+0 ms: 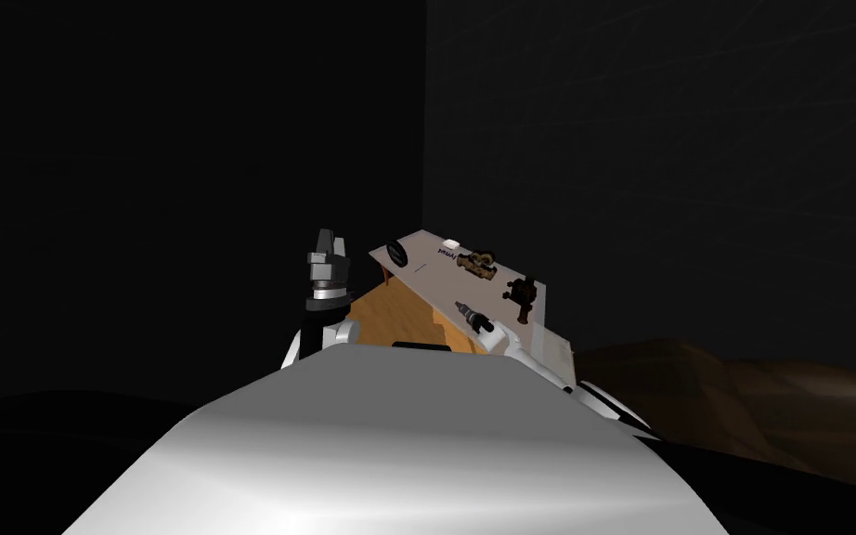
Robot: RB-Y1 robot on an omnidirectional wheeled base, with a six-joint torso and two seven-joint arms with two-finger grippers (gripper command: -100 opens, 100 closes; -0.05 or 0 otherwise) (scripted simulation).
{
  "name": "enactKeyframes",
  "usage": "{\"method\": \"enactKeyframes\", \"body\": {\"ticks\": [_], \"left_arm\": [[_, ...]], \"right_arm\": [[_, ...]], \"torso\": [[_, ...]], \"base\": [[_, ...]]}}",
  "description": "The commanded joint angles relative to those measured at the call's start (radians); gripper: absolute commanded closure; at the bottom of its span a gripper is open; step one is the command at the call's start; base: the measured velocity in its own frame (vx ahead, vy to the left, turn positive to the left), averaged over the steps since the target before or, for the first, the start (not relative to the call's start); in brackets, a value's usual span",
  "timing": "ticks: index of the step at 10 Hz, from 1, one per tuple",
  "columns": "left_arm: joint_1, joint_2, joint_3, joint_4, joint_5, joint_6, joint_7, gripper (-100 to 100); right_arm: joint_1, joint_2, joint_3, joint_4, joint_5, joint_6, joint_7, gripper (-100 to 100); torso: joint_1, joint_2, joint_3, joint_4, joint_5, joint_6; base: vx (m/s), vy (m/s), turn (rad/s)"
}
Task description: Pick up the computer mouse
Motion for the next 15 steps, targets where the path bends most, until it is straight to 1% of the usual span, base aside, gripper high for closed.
{"method": "enactKeyframes", "body": {"ticks": [1, 2, 3, 4, 5, 6, 7, 8, 9, 11, 12, 14, 15], "left_arm": [[0.000, 0.000, 0.000, 0.000, 0.000, 0.000, 0.000, 0], [0.000, 0.000, 0.000, 0.000, 0.000, 0.000, 0.000, 0], [0.000, 0.000, 0.000, 0.000, 0.000, 0.000, 0.000, 0], [0.000, 0.000, 0.000, 0.000, 0.000, 0.000, 0.000, 0], [0.000, 0.000, 0.000, 0.000, 0.000, 0.000, 0.000, 0], [0.000, 0.000, 0.000, 0.000, 0.000, 0.000, 0.000, 0], [0.000, 0.000, 0.000, 0.000, 0.000, 0.000, 0.000, 0], [0.000, 0.000, 0.000, 0.000, 0.000, 0.000, 0.000, 0], [0.000, 0.000, 0.000, 0.000, 0.000, 0.000, 0.000, 0], [0.000, 0.000, 0.000, 0.000, 0.000, 0.000, 0.000, 0], [0.000, 0.000, 0.000, 0.000, 0.000, 0.000, 0.000, 0], [0.000, 0.000, 0.000, 0.000, 0.000, 0.000, 0.000, 0], [0.000, 0.000, 0.000, 0.000, 0.000, 0.000, 0.000, 0]], "right_arm": [[-0.014, -0.007, 0.016, 0.041, -0.010, 0.039, 0.006, -100], [-0.014, -0.007, 0.016, 0.041, -0.010, 0.039, 0.006, -100], [-0.033, -0.022, 0.041, 0.070, -0.029, 0.075, 0.012, -100], [-0.033, -0.022, 0.041, 0.077, -0.029, 0.075, 0.012, -100], [-0.050, -0.036, 0.065, 0.113, -0.047, 0.110, 0.018, -100], [-0.050, -0.036, 0.065, 0.134, -0.047, 0.110, 0.018, -100], [-0.066, -0.049, 0.088, 0.177, -0.066, 0.143, 0.023, -100], [-0.081, -0.060, 0.108, 0.203, -0.085, 0.175, 0.028, -100], [-0.081, -0.060, 0.108, 0.217, -0.085, 0.175, 0.028, -100], [-0.105, -0.078, 0.144, 0.288, -0.122, 0.232, 0.036, -100], [-0.105, -0.078, 0.144, 0.292, -0.122, 0.232, 0.036, -100], [-0.122, -0.090, 0.174, 0.352, -0.158, 0.280, 0.041, -100], [-0.122, -0.090, 0.174, 0.354, -0.158, 0.280, 0.041, -100]], "torso": [[0.000, 0.000, 0.000, 0.000, 0.000, 0.000], [0.000, 0.000, 0.000, 0.000, 0.000, 0.000], [0.000, 0.001, 0.001, 0.000, 0.000, 0.000], [0.001, 0.001, 0.001, 0.000, 0.000, 0.000], [0.000, 0.001, 0.001, 0.000, 0.000, 0.000], [0.000, 0.001, 0.000, 0.000, 0.000, 0.000], [0.000, 0.001, 0.000, 0.000, 0.000, 0.001], [0.000, 0.001, 0.000, 0.000, 0.000, 0.000], [0.000, 0.000, 0.000, 0.000, 0.000, 0.000], [0.001, 0.001, 0.000, 0.000, 0.000, 0.000], [0.001, 0.000, 0.000, 0.000, 0.000, 0.000], [0.001, 0.001, 0.000, 0.000, 0.000, 0.000], [0.001, 0.000, 0.000, 0.000, 0.000, 0.001]], "base": [[0.020, 0.003, 0.084], [0.008, 0.003, -0.012], [0.009, 0.012, 0.179], [0.011, 0.004, 0.098], [0.016, 0.007, 0.153], [0.016, 0.003, 0.086], [0.014, 0.007, 0.154], [0.026, 0.009, 0.260], [0.021, 0.004, 0.057], [0.019, 0.017, 0.147], [0.019, 0.012, 0.058], [0.026, 0.021, 0.131], [0.025, 0.014, 0.059]]}}
